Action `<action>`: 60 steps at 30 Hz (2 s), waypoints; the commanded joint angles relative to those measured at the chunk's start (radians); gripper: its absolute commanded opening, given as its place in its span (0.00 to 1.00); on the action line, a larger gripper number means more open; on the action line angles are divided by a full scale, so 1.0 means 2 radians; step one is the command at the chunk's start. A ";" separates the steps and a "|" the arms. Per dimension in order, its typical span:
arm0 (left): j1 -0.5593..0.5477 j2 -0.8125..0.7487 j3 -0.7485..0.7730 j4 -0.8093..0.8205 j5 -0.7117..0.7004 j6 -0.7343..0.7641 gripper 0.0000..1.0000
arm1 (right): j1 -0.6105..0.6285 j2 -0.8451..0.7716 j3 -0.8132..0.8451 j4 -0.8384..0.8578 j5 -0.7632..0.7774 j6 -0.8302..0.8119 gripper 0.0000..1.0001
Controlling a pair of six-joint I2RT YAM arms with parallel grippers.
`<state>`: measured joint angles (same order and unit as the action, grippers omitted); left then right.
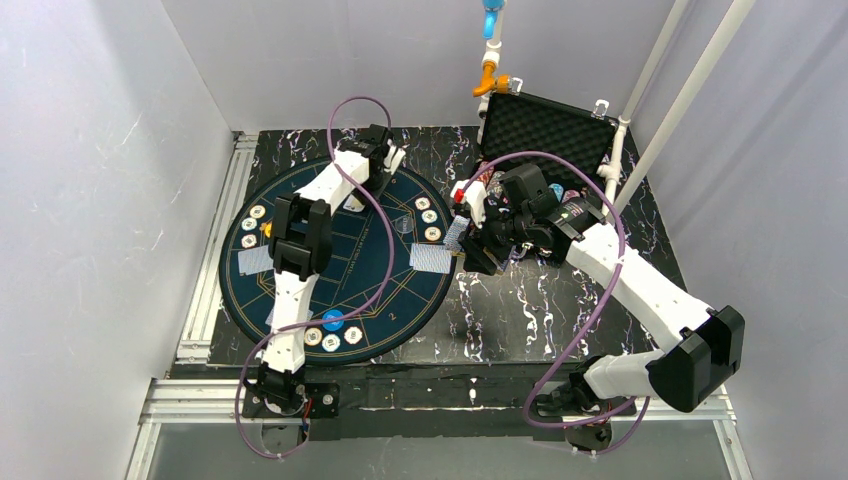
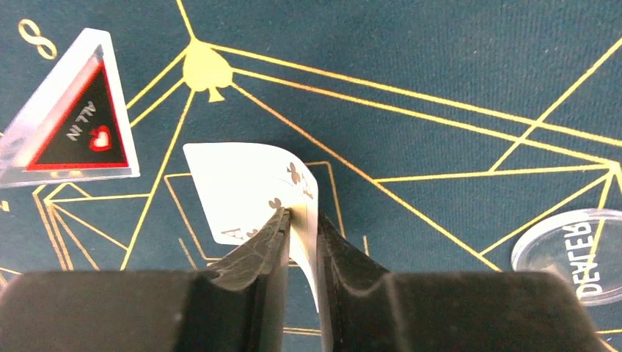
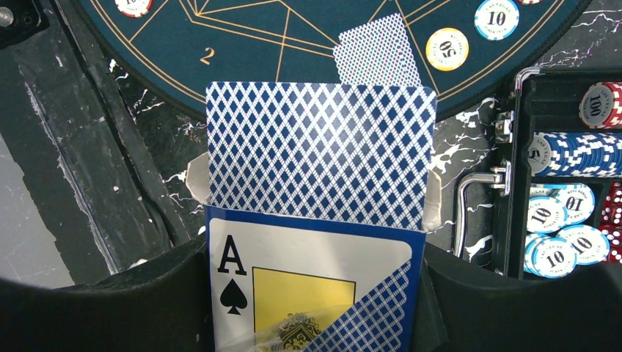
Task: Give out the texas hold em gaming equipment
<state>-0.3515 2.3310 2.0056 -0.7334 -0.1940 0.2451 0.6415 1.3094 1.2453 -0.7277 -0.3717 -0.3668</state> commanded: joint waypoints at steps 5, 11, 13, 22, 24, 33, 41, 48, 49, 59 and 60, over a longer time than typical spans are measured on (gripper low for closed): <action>-0.001 -0.003 0.064 -0.073 0.054 -0.035 0.51 | -0.002 -0.018 0.001 0.013 -0.013 -0.002 0.01; 0.000 -0.067 0.092 -0.109 0.138 -0.050 0.91 | -0.002 -0.019 0.000 0.018 -0.015 -0.003 0.01; 0.011 -0.095 0.085 -0.120 0.191 -0.059 0.98 | -0.002 -0.020 -0.001 0.021 -0.016 -0.002 0.01; 0.054 -0.252 -0.067 -0.054 0.503 -0.245 0.98 | -0.001 -0.018 0.001 0.030 -0.029 -0.001 0.01; 0.035 -0.279 -0.098 -0.044 0.534 -0.252 0.98 | -0.001 -0.016 0.003 0.031 -0.034 -0.001 0.01; -0.026 -0.324 -0.185 0.000 0.654 -0.281 0.98 | 0.001 -0.010 0.012 0.036 -0.051 0.006 0.01; -0.076 -0.312 -0.196 0.005 0.614 -0.287 0.98 | 0.007 -0.003 0.019 0.044 -0.065 0.008 0.01; -0.077 -0.298 -0.189 -0.015 0.592 -0.278 0.83 | 0.007 -0.004 0.024 0.046 -0.060 0.009 0.01; -0.077 -0.299 -0.189 -0.018 0.590 -0.274 0.81 | 0.007 -0.004 0.025 0.044 -0.061 0.009 0.01; -0.069 -0.321 -0.212 -0.034 0.577 -0.256 0.55 | 0.007 -0.012 0.017 0.036 -0.065 0.008 0.01; -0.067 -0.323 -0.212 -0.033 0.579 -0.253 0.55 | 0.007 -0.013 0.014 0.034 -0.064 0.008 0.01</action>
<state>-0.5053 1.7390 1.5982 -0.7544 0.9844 -0.3058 0.6544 1.3136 1.2457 -0.7055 -0.4736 -0.3599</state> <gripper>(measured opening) 0.555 0.709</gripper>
